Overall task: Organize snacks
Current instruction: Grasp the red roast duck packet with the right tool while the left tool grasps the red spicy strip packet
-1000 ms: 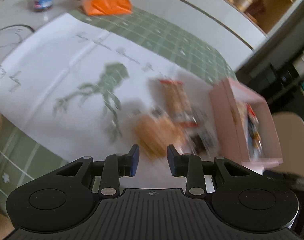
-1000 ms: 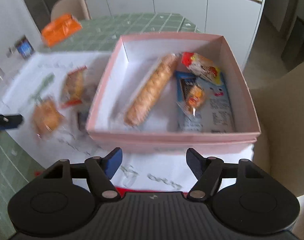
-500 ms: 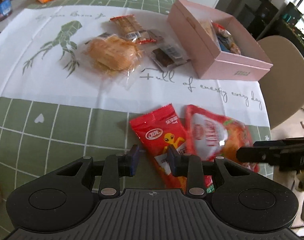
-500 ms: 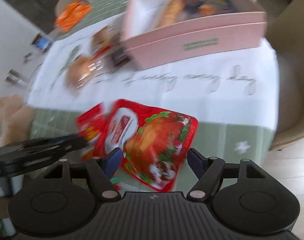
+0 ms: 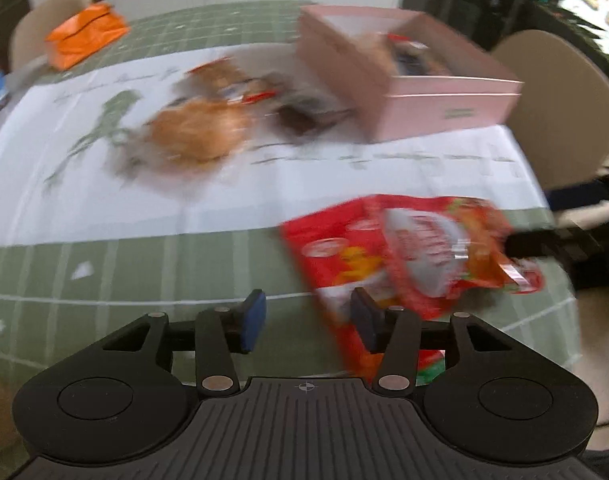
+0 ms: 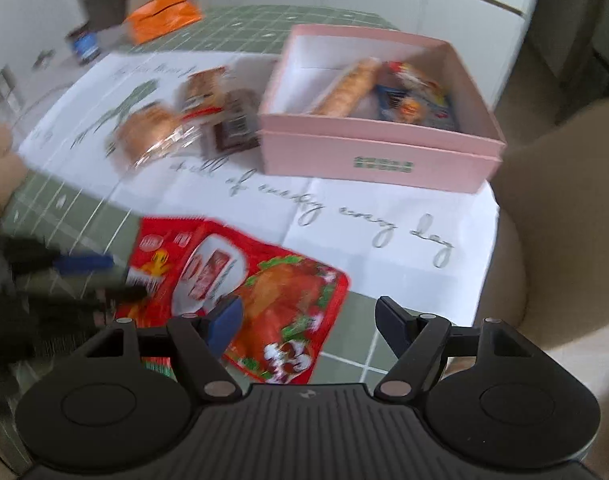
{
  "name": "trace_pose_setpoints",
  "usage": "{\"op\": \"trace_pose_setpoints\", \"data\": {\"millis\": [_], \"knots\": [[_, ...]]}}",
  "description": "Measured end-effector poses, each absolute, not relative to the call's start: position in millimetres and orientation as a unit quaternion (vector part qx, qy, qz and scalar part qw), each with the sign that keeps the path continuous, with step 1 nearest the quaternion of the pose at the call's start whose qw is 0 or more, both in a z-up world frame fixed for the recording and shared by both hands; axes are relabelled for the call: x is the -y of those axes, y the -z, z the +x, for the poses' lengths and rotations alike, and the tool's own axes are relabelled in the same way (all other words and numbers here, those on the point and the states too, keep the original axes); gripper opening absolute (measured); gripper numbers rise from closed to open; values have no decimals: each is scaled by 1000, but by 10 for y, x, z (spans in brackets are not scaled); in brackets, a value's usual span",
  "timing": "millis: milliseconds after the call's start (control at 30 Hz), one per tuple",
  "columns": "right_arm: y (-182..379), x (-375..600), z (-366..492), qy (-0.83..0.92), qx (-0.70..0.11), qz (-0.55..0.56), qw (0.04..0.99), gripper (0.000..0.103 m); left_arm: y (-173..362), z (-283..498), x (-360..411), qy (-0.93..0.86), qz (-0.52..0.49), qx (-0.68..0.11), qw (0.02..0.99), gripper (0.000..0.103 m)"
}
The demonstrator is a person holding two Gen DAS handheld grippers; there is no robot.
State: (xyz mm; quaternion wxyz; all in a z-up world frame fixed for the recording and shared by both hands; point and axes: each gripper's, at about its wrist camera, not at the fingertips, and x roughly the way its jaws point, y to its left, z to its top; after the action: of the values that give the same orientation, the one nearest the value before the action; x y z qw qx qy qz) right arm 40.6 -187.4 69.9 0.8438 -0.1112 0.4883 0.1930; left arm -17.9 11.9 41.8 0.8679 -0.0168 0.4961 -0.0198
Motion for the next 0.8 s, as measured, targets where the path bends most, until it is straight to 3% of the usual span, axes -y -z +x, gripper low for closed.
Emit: {"op": "trace_pose_setpoints", "data": {"millis": [100,333,467,800], "knots": [[-661,1703,276,-224,-473,-163,836,74,-403,-139,-297,5,-51,-509,859,46],[-531,1418,339,-234,-441,-227,836,77,-478,-204,-326,3,-64,-510,858,46],[-483,1428,684,-220,-459,-167,844,83,-507,-237,-266,11,-69,-509,858,46],[-344,1952,876,-161,-507,-3,847,86,-517,-166,-116,43,-77,-512,854,46]]}}
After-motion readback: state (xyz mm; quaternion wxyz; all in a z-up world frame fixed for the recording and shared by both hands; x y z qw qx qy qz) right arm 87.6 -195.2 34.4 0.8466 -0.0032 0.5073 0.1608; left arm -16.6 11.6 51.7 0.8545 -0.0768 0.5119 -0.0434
